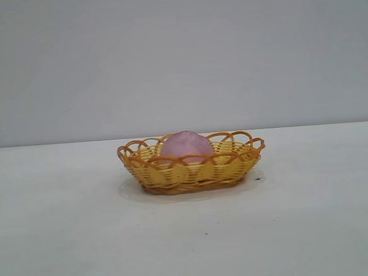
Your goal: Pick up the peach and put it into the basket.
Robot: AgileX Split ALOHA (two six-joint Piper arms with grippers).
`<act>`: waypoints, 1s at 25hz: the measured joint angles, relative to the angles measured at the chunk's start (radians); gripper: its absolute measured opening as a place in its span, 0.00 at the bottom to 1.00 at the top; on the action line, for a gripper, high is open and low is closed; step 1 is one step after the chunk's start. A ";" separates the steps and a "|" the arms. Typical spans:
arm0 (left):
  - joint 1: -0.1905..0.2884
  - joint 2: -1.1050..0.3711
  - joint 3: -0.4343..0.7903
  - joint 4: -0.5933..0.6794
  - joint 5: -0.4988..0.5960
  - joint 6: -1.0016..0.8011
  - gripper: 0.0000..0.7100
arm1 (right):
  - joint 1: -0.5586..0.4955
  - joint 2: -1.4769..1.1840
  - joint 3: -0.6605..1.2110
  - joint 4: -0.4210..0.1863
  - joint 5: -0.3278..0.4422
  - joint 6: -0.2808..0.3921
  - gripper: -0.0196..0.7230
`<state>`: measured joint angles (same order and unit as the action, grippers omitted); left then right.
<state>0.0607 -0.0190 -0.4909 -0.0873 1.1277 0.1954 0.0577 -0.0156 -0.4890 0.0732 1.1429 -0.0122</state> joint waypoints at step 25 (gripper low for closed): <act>0.000 0.000 0.000 0.000 0.000 0.000 0.60 | 0.000 0.000 0.000 0.002 0.000 0.000 0.03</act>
<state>0.0607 -0.0190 -0.4909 -0.0873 1.1277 0.1954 0.0577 -0.0156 -0.4890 0.0751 1.1429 -0.0122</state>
